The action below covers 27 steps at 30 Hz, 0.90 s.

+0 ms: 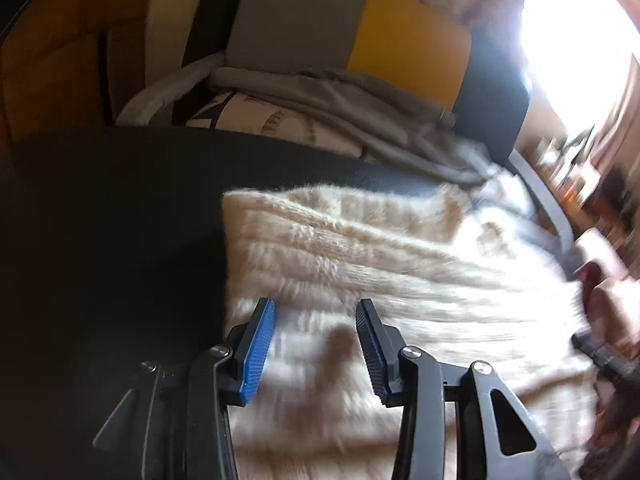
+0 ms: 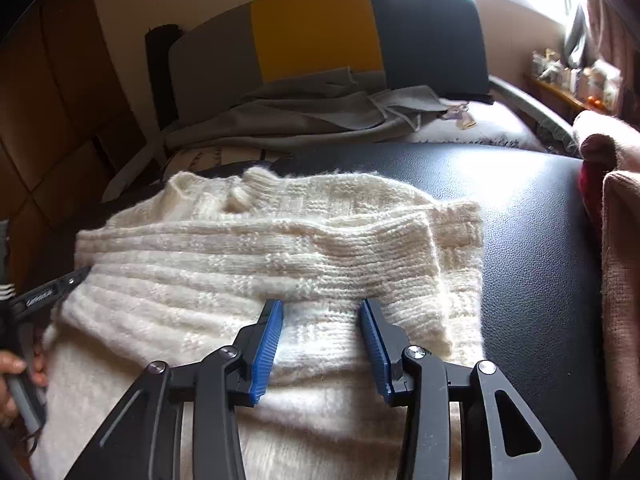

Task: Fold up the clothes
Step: 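Grasp the folded sweater edge with the right gripper and lift it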

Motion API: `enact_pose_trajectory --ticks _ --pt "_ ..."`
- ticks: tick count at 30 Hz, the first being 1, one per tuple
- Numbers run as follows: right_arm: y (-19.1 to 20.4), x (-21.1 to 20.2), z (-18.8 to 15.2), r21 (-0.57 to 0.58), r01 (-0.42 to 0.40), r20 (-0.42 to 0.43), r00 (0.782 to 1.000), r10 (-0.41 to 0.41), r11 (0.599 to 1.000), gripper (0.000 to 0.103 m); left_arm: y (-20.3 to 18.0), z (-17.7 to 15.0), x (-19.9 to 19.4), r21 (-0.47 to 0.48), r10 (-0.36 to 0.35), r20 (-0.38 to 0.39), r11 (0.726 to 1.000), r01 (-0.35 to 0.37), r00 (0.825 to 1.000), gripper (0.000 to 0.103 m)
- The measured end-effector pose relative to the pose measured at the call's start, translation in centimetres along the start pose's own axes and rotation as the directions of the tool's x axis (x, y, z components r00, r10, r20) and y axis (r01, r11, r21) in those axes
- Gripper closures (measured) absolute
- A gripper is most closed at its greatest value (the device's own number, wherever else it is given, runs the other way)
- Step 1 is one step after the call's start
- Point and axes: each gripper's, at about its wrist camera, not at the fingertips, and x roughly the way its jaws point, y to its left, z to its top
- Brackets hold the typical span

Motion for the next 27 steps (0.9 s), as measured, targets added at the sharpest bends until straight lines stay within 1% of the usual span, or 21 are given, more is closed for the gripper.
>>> enact_pose_trajectory --ticks 1,2,3,5,6,7,9,12,15,17,18,20,21,24,25,27 --pt "-0.3 -1.0 -0.1 0.011 -0.031 -0.010 0.999 0.031 0.999 0.061 0.7 -0.5 -1.4 -0.023 -0.019 0.014 1.000 0.019 1.000 0.060" --pt "-1.0 -2.4 -0.8 0.031 -0.067 -0.012 0.998 0.067 0.997 0.060 1.4 -1.1 -2.9 -0.044 -0.036 0.026 0.998 0.037 0.999 0.059" --pt "-1.7 -3.8 -1.6 0.051 -0.103 -0.014 0.994 0.104 0.993 0.054 2.2 -2.0 -4.3 -0.058 -0.048 0.032 0.997 0.050 0.998 0.059" --pt "-3.1 -6.7 -3.2 0.091 -0.176 -0.015 0.984 0.178 0.980 0.050 3.5 -3.9 -6.5 -0.070 -0.070 0.036 0.995 0.072 0.997 0.059" --pt "-3.8 -8.2 -4.0 0.112 -0.211 -0.014 0.977 0.214 0.971 0.050 4.0 -5.0 -7.6 -0.069 -0.071 0.031 0.995 0.073 0.997 0.059" --pt "-4.8 -9.7 -5.6 0.137 -0.240 -0.023 0.969 0.246 0.961 0.050 4.5 -6.3 -8.6 -0.063 -0.073 0.024 0.995 0.075 0.997 0.059" --pt "-6.4 -12.3 -8.9 0.198 -0.273 -0.051 0.956 0.288 0.941 0.049 5.4 -9.1 -10.4 -0.056 -0.084 0.014 0.995 0.084 0.996 0.059" --pt "-8.8 -15.1 -14.0 0.307 -0.313 -0.071 0.934 0.349 0.899 0.049 6.6 -12.9 -12.6 -0.071 -0.086 -0.016 0.994 0.084 0.996 0.058" --pt "-10.3 -16.6 -18.5 0.402 -0.326 -0.088 0.916 0.391 0.856 0.047 7.3 -16.4 -14.2 -0.085 -0.082 -0.044 0.993 0.078 0.996 0.058" --pt "-10.9 -17.5 -20.6 0.446 -0.380 -0.038 0.896 0.441 0.810 0.047 7.6 -18.3 -15.1 -0.097 -0.087 -0.064 0.992 0.080 0.994 0.058" --pt "-10.9 -17.6 -21.3 0.465 -0.401 -0.026 0.885 0.464 0.789 0.047 7.7 -19.2 -15.5 -0.108 -0.104 -0.071 0.990 0.096 0.992 0.057" --pt "-10.4 -17.6 -22.4 0.489 -0.455 -0.015 0.849 0.529 0.744 0.047 7.7 -21.0 -16.3 -0.113 -0.133 -0.073 0.986 0.124 0.988 0.057" --pt "-9.8 -17.4 -23.0 0.487 -0.482 -0.026 0.826 0.563 0.729 0.047 7.5 -21.7 -16.6 -0.107 -0.147 -0.073 0.985 0.138 0.986 0.056" --pt "-8.7 -17.1 -23.3 0.462 -0.521 -0.040 0.797 0.603 0.718 0.047 6.9 -23.5 -17.3 -0.113 -0.197 -0.090 0.976 0.187 0.976 0.056" --pt "-8.3 -16.8 -23.4 0.463 -0.535 -0.039 0.784 0.620 0.706 0.047 6.5 -24.0 -17.4 -0.102 -0.203 -0.102 0.976 0.192 0.974 0.055" --pt "-7.5 -16.4 -23.4 0.449 -0.558 -0.046 0.765 0.642 0.697 0.047 5.7 -25.1 -17.5 -0.079 -0.210 -0.128 0.976 0.201 0.969 0.055"
